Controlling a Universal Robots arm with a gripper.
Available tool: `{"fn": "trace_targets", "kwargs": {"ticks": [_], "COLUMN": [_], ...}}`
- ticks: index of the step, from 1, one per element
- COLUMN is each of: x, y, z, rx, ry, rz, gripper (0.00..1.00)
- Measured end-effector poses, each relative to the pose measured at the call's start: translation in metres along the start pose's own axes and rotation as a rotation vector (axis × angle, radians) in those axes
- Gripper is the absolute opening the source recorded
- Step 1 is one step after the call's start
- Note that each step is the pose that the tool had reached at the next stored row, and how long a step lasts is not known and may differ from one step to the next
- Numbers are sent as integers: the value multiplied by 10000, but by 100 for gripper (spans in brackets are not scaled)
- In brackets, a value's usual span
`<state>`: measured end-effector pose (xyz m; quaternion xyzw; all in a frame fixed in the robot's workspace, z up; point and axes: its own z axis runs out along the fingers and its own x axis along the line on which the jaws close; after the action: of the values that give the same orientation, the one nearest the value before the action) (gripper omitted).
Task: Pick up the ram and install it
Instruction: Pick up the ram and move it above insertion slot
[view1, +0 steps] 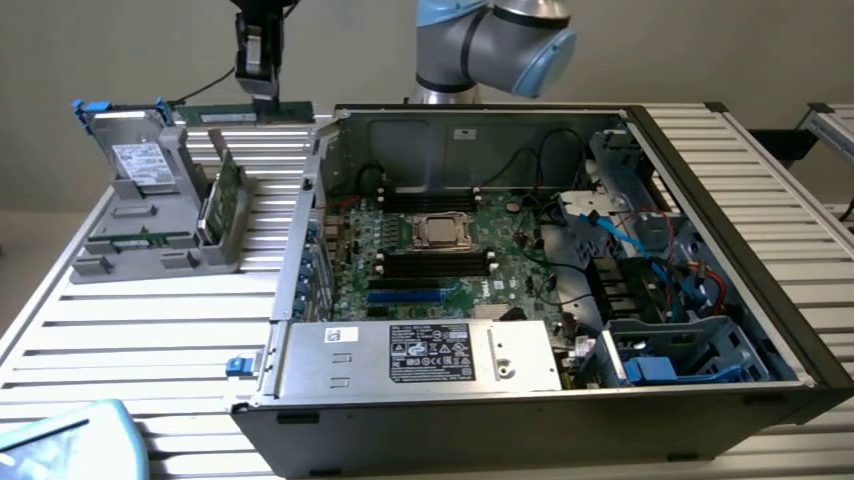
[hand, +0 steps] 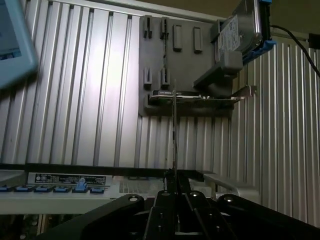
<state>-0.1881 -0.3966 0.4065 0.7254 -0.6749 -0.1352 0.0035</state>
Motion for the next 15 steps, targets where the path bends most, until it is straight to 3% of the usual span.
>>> {"fn": "trace_targets", "kwargs": {"ticks": [15], "x": [45], "y": [-664], "z": [-161], "rx": [-10], "ry": [-3], "rz": [1], "gripper": [13]}}
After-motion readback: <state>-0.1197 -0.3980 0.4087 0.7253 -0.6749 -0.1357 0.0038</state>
